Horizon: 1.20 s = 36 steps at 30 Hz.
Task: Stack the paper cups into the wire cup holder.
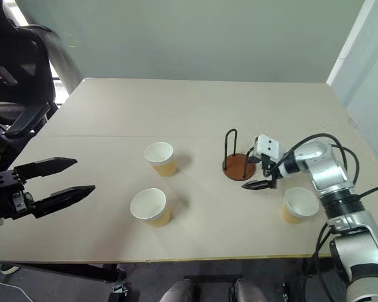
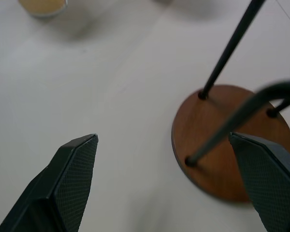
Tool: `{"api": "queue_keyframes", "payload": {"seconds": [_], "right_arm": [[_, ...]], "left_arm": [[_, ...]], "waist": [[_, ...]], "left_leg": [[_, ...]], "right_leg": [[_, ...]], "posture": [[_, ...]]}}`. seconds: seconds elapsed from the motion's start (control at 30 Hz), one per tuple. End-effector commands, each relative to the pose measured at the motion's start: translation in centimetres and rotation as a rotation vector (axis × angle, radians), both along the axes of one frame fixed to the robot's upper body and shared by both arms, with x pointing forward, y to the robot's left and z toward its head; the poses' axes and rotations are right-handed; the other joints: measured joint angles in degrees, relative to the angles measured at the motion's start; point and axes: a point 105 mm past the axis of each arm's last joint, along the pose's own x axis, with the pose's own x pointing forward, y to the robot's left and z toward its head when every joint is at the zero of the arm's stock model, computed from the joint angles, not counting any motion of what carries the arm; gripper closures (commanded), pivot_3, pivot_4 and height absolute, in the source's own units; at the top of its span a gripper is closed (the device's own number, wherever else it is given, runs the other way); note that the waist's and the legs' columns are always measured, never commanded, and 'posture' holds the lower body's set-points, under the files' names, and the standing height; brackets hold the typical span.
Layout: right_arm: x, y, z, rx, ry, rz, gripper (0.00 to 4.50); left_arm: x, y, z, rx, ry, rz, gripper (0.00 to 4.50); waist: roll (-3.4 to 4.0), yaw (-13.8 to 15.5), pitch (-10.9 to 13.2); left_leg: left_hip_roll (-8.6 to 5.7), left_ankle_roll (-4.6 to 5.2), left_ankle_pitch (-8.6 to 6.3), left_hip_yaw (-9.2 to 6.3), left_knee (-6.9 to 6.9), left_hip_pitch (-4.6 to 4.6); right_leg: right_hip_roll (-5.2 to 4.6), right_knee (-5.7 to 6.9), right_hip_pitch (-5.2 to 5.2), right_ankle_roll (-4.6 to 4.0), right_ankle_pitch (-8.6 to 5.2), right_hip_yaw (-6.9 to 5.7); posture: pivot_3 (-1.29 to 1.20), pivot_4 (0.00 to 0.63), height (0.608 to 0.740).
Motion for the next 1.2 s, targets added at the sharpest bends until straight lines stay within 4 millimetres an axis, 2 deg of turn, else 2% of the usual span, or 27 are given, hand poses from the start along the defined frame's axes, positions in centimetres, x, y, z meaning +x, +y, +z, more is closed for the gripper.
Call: {"api": "queue_keyframes", "payload": {"seconds": [0.03, 0.27, 0.33, 0.37, 0.67, 0.73, 0.97, 1.1, 1.2], "right_arm": [[1.0, 0.5, 1.0, -0.007, -0.066, -0.013, 0.05], [2.3, 0.7, 0.2, -0.008, -0.078, -0.068, 0.05], [2.6, 0.7, -0.2, -0.013, -0.081, -0.074, 0.42], [2.6, 0.7, -0.3, -0.013, -0.08, -0.075, 0.63], [2.9, 0.3, 0.0, -0.019, -0.09, -0.064, 3.96], [2.5, 0.2, 0.2, -0.018, -0.077, -0.036, 4.44], [-1.3, 0.8, 0.2, -0.014, 0.011, 0.162, 4.44], [-5.1, 2.4, 0.0, -0.013, 0.063, 0.315, 4.44], [-7.0, 3.5, -0.5, -0.008, 0.079, 0.36, 4.44]], "left_arm": [[-0.4, -0.3, 0.8, 0.013, -0.037, -0.002, 0.0], [-0.7, -0.3, 0.8, 0.017, -0.037, 0.008, 0.0], [-0.8, -0.2, 0.8, 0.02, -0.037, 0.013, 0.0], [-0.9, -0.1, 0.8, 0.02, -0.036, 0.016, 0.0], [-1.0, 0.0, 0.6, 0.025, -0.03, 0.024, 0.0], [-0.9, -0.1, 0.6, 0.025, -0.03, 0.024, 0.0], [-0.8, -0.2, 0.5, 0.023, -0.026, 0.017, 0.0], [-0.6, -0.3, 0.5, 0.024, -0.023, 0.009, 0.0], [-0.4, -0.4, 0.4, 0.023, -0.019, -0.001, 0.0]], "waist": [[0.0, 0.0, 0.0], [0.0, 0.1, 0.0], [0.0, 0.1, 0.0], [0.0, 0.1, 0.0], [0.01, 0.1, 0.0], [0.01, 0.1, 0.0], [0.0, 0.2, 0.0], [-0.01, 0.1, 0.0], [-0.01, 0.0, 0.0]], "left_leg": [[0.0, 0.0, 0.0, 0.0, 0.0, 0.0], [0.0, -0.01, 0.0, 0.0, -0.01, 0.0], [0.0, -0.01, 0.0, 0.0, -0.01, 0.0], [0.0, -0.01, -0.01, 0.0, -0.01, 0.0], [0.01, -0.06, -0.03, 0.0, -0.02, -0.01], [0.01, -0.07, -0.04, 0.0, -0.02, 0.0], [0.01, -0.16, -0.09, 0.0, -0.03, -0.07], [0.01, -0.19, -0.09, 0.0, -0.03, -0.05], [0.01, -0.23, -0.04, 0.02, -0.03, -0.01]], "right_leg": [[0.0, 0.01, 0.0, 0.0, 0.0, 0.0], [0.0, 0.03, -0.01, -0.05, -0.03, 0.0], [0.0, 0.03, -0.01, -0.05, -0.03, 0.0], [0.0, 0.03, -0.02, -0.05, -0.03, 0.0], [0.0, 0.07, -0.04, -0.11, -0.05, 0.0], [0.0, 0.07, -0.04, -0.11, -0.06, -0.01], [0.0, 0.04, -0.07, -0.13, -0.07, -0.02], [0.0, 0.03, -0.05, -0.14, -0.08, -0.03], [0.02, 0.05, -0.01, -0.15, -0.09, -0.03]], "posture": [[0.0, 0.15, 0.74], [0.0, 0.15, 0.74], [0.0, 0.15, 0.74], [0.0, 0.15, 0.74], [0.0, 0.15, 0.74], [0.0, 0.15, 0.74], [0.0, 0.15, 0.74], [0.0, 0.15, 0.74], [0.0, 0.15, 0.74]]}}
